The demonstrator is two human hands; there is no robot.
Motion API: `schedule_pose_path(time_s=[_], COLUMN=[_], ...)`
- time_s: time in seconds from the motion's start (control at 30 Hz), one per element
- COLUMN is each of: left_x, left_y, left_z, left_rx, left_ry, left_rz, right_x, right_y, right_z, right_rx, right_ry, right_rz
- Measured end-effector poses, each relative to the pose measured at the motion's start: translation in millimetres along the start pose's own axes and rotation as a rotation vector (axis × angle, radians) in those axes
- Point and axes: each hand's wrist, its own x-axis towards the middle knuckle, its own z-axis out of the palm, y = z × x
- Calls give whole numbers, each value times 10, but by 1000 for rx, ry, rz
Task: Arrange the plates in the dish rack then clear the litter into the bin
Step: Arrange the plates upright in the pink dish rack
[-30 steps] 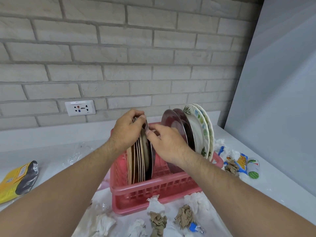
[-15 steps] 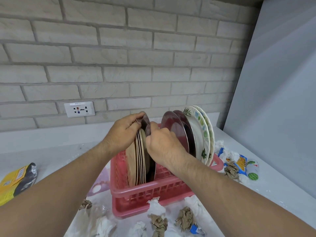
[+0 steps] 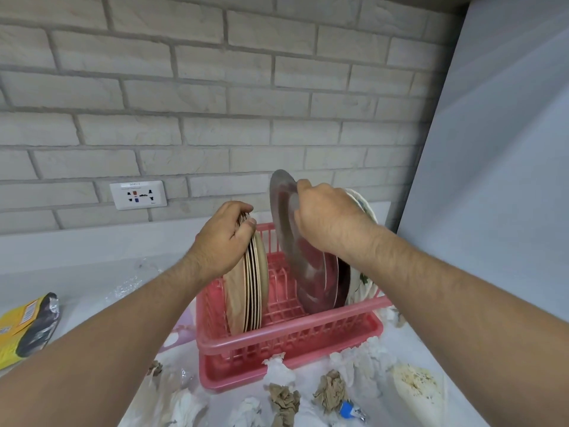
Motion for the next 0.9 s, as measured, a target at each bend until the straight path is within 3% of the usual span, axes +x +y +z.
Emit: schedule_pose_path(time_s=[0.3,0.53,0.9], left_x=[5,36,30], left_y=[-32,-60,-73], left_z=[47,79,81], left_rx=[-62,-94,-121], left_ry=[50,47,32], left_rz=[-53,-61,-59], right_x=[-17,43,-27], right_y=[-172,-103,-43], right_z=[370,159,527], right_rx=[33,35,88], right_ry=[-56,39,-88], right_rz=[47,66,18])
